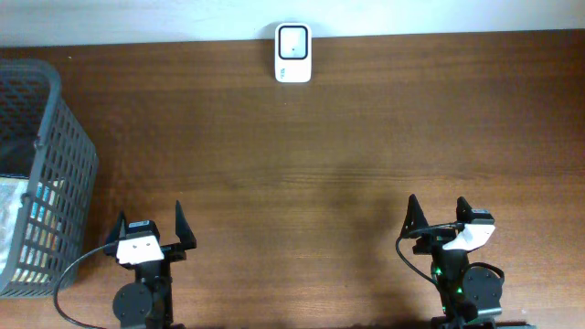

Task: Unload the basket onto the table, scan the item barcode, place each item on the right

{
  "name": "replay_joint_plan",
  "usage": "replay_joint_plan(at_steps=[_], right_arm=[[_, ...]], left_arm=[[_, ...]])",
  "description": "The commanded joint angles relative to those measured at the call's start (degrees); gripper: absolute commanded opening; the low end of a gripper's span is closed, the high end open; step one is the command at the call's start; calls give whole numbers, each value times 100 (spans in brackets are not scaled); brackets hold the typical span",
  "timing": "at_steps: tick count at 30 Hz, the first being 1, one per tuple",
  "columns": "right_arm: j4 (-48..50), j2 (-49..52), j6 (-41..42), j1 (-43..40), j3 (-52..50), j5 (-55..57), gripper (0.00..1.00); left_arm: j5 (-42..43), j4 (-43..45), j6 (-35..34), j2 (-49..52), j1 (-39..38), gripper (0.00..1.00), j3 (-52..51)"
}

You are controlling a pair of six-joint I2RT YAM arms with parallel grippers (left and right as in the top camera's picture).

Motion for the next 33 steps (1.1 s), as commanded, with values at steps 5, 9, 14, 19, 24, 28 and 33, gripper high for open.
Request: replay_joint_plan(at_steps=[5, 9, 14, 19, 24, 28, 33], right_arm=[[-22, -37, 48, -26, -42, -11, 99], [-22, -37, 48, -26, -42, -11, 99], [-22, -37, 48, -26, -42, -11, 99], [-22, -37, 48, -26, -42, -11, 99], [-22, -37, 48, -26, -42, -11, 99], [-22, -37, 48, -26, -42, -11, 99], [-22, -37, 48, -26, -42, -11, 99]], left_arm=[[63, 2, 87, 278, 11, 99, 393], [68, 24, 87, 280, 11, 99, 393], [155, 22, -22, 280, 11, 99, 442], [179, 20, -17, 632, 11, 99, 968], [634, -63, -17, 1694, 11, 99, 1969], [717, -568, -17, 2778, 11, 99, 3202], [715, -1945, -11, 4216, 11, 99, 5305]])
